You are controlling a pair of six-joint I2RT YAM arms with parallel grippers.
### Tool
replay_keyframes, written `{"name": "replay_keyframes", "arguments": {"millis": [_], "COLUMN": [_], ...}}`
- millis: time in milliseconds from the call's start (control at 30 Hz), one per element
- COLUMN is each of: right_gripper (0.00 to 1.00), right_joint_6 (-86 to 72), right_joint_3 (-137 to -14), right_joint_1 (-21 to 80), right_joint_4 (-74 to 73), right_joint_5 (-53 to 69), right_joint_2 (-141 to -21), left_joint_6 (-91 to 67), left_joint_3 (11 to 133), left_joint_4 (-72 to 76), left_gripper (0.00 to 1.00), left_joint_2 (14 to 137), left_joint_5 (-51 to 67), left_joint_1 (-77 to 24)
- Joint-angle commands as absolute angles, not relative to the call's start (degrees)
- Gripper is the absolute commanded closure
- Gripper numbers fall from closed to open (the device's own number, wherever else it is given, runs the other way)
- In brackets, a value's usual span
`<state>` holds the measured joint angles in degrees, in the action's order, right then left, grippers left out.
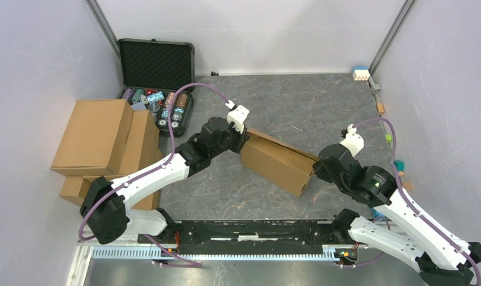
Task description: Fold the paper box
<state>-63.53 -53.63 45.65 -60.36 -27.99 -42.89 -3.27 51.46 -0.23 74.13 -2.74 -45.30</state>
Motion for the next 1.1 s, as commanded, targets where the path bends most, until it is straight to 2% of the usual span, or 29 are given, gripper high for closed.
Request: {"name": "replay_keyframes", "arguments": {"millis": [0, 100, 133, 167, 233, 400, 467, 533, 633, 767, 1067], "right_gripper": [1.0, 1.0, 0.91, 0.75, 0.61, 0.44, 0.26, 0.02, 0.02, 0.02, 0.25], "right_joint_6": [-61.7, -60.0, -59.0, -58.2, -56.2, -48.3, -44.7, -40.2, -36.1, -27.3, -15.1], "right_joint_3": [-49.3, -47.5, -47.9, -48.8, -52.1, -57.4, -58.8, -61.2, -64.9, -65.4, -63.6], "right_joint_1": [45.8, 45.8, 45.8, 45.8, 45.8, 45.8, 45.9, 45.8, 45.8, 45.8, 45.8], "right_joint_4": [-61.5, -58.6, -58.3, -58.9, -60.7, -60.0, -58.7, -58.5, -60.8, -53.4, -47.4], "right_joint_5": [-27.0, -25.7, -25.6, -26.1, -27.5, -25.9, -22.5, -19.4, -19.1, -16.1, -15.4], "right_joint_2": [-45.2, -44.8, -44.8, -44.8, -44.9, -41.9, -41.2, -41.5, -42.3, -40.1, -45.9], "left_joint_6": [-1.2, -1.7, -1.8, -1.8, -1.8, -1.6, -1.5, -1.6, -1.7, -1.8, -3.1], "left_joint_3": [51.7, 51.7, 51.8, 51.8, 51.9, 52.1, 52.1, 52.0, 52.1, 52.0, 53.3], "left_joint_4": [-5.6, -5.7, -5.8, -5.8, -6.0, -6.4, -6.6, -6.6, -6.7, -6.7, -9.2], "left_gripper": [0.75, 0.75, 0.76, 0.76, 0.77, 0.79, 0.79, 0.79, 0.79, 0.79, 0.78], "left_joint_2": [74.6, 74.3, 74.3, 74.4, 74.7, 75.2, 75.2, 75.2, 74.9, 74.5, 73.8], "left_joint_5": [-3.4, -3.8, -3.9, -4.2, -4.7, -6.1, -6.3, -6.3, -6.5, -6.4, -3.8], "left_joint_1": [-46.2, -46.5, -46.6, -46.7, -46.8, -46.9, -46.8, -46.8, -46.8, -46.8, -46.8]}}
